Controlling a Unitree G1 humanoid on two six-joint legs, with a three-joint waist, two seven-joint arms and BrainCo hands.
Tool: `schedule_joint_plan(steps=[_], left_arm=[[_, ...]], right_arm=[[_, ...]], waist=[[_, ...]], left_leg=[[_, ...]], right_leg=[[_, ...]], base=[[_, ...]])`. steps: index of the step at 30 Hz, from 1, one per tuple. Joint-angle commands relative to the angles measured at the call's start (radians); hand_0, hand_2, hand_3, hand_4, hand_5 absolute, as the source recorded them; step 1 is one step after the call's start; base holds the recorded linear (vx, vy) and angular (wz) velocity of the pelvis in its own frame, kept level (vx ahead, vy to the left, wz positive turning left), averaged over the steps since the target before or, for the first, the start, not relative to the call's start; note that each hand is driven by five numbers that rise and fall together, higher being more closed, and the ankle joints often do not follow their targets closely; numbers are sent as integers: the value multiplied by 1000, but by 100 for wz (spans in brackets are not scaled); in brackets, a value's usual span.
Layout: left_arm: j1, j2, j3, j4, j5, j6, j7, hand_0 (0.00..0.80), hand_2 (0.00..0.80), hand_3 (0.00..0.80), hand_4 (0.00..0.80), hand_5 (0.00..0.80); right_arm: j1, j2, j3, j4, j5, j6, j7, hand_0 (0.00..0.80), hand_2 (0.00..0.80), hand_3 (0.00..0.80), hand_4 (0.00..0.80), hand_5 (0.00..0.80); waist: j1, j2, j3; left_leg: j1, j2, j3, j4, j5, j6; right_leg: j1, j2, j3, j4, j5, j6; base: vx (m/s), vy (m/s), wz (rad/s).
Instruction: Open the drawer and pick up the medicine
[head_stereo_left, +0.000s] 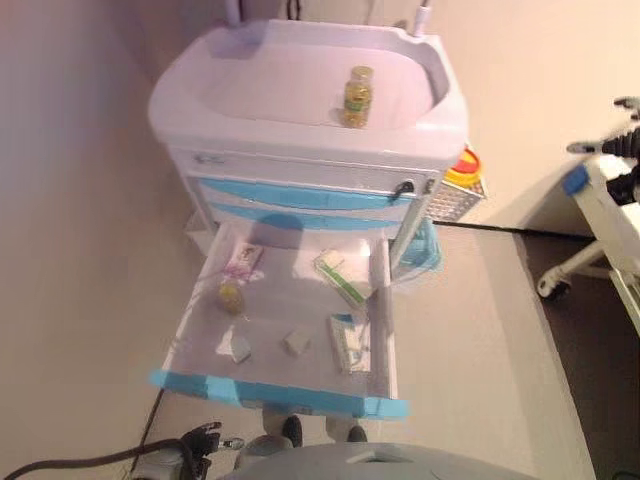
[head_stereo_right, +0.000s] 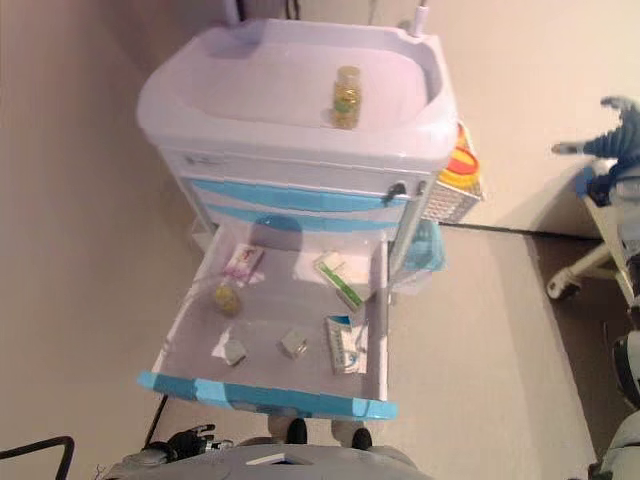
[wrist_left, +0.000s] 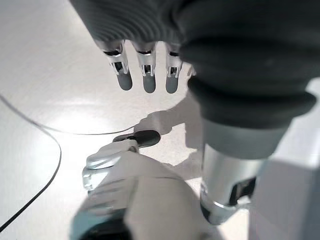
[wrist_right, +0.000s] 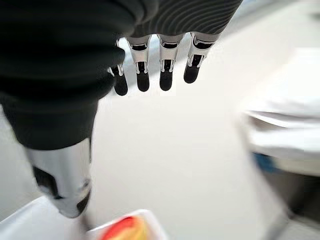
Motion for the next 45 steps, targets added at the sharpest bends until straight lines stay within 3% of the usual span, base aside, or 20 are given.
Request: schedule_joint_plan(steps=[1, 4, 9, 18, 24, 30, 39, 45], left_arm=[[-31, 22, -47, 67, 36, 11, -13, 0, 0, 0, 0, 0], [-46, 3, -49, 83, 37, 4, -10, 0, 0, 0, 0, 0], [-32, -38, -23, 99, 37, -22, 7, 0, 0, 0, 0, 0], [-9, -77, -27, 118, 70, -86, 9, 0, 0, 0, 0, 0], [-28, -58, -86, 79, 163, -136, -10, 0, 0, 0, 0, 0], [-133, 4, -150, -57, 169, -124, 7, 0, 0, 0, 0, 0], [-250, 126, -136, -312, 57, -76, 23, 0, 0, 0, 0, 0], [-347, 262, -114, -494, -28, -19, 12, 0, 0, 0, 0, 0]], right_arm=[[22, 53, -48, -16, 85, -33, 7, 0, 0, 0, 0, 0], [155, 170, -103, -16, 77, -102, 4, 0, 0, 0, 0, 0], [438, 401, -146, -76, 124, -161, 7, 0, 0, 0, 0, 0], [647, 610, -85, 52, 42, -255, 5, 0, 0, 0, 0, 0], [696, 653, -5, 147, -72, -272, -16, 0, 0, 0, 0, 0], [688, 649, 66, 212, -101, -293, -5, 0, 0, 0, 0, 0], [670, 594, 118, 225, -125, -315, -16, 0, 0, 0, 0, 0], [647, 569, 142, 188, -86, -316, -34, 0, 0, 0, 0, 0]], waist=[[6, -24, -24], [-14, -17, -16], [-47, -7, -3], [-70, 7, 17], [-80, 21, 40], [-104, 55, 110], [-139, 95, 213], [-144, 84, 301]], left_leg=[[22, -38, -8, 11, -128, 11], [22, -34, 16, 14, -134, 12], [18, -30, 48, 27, -146, 17], [1, -28, 55, 45, -146, 21], [-34, -25, 52, 61, -137, 24], [-99, -26, 57, 94, -126, 31], [-205, -43, 71, 156, -115, 37], [-329, -47, 98, 293, -143, 49]], right_leg=[[-44, -35, -34, 16, 49, 78], [-50, -32, -22, 19, 49, 75], [-60, -27, 0, 29, 44, 69], [-74, -21, 0, 51, 30, 61], [-108, -22, -3, 76, 26, 61], [-178, -30, 3, 132, 16, 63], [-286, -27, 35, 197, 8, 49], [-396, -24, 48, 269, 10, 28]], base=[[-13, -13, -54], [-9, -20, -44], [4, -24, -19], [4, -13, -8], [-33, -1, -5], [-114, 30, -15], [-52, 54, -17], [-60, 7, -13]])
